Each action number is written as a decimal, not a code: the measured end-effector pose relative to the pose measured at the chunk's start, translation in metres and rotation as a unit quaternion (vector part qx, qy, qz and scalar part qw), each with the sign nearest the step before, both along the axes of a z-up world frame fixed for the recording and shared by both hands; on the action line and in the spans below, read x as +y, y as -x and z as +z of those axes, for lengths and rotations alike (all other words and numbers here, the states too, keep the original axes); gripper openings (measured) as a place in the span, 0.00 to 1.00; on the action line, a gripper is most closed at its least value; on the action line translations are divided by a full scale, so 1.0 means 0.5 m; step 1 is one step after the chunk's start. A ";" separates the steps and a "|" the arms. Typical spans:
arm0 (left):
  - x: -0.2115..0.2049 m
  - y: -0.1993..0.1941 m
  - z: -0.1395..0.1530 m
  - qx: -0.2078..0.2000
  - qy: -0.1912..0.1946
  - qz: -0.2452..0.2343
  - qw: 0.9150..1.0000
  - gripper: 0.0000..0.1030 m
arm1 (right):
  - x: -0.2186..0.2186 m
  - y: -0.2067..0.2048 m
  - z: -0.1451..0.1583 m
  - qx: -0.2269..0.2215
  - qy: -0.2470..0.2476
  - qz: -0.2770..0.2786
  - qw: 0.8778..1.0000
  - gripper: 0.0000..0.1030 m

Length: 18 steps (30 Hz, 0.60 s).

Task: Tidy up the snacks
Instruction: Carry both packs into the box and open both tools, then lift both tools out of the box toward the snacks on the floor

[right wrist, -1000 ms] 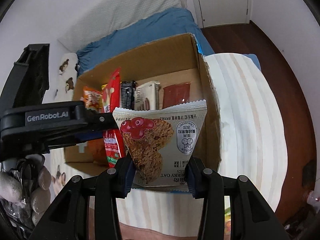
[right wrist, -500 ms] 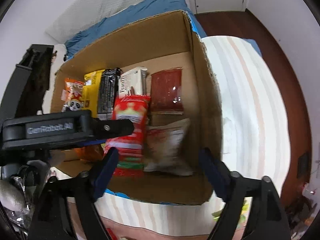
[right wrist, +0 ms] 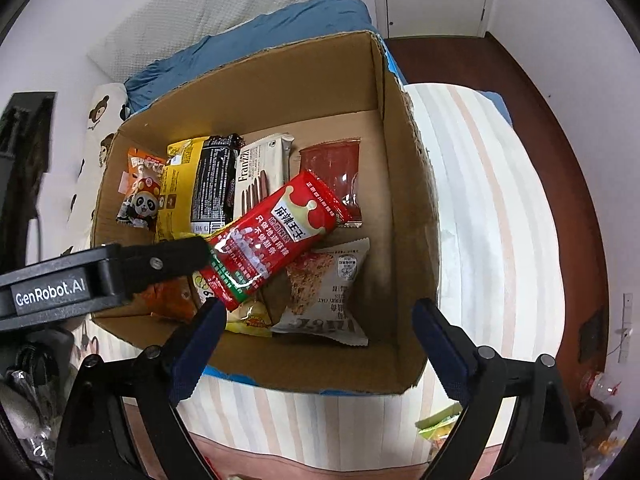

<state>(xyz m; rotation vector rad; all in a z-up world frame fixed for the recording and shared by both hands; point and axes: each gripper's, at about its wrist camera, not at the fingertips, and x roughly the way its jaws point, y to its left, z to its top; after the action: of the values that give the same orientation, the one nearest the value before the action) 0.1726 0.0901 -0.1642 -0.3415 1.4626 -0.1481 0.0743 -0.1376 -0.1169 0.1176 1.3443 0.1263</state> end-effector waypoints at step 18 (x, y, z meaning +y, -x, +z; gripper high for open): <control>0.070 0.206 0.149 -0.167 -0.140 0.024 0.976 0.95 | 0.025 0.116 0.061 -0.080 0.014 0.008 0.997 0.93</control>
<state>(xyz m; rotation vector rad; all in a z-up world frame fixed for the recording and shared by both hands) 0.0695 0.1250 -0.0896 -0.1132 1.1220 0.0396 0.0165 -0.1251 -0.0866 0.0715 1.1868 0.1273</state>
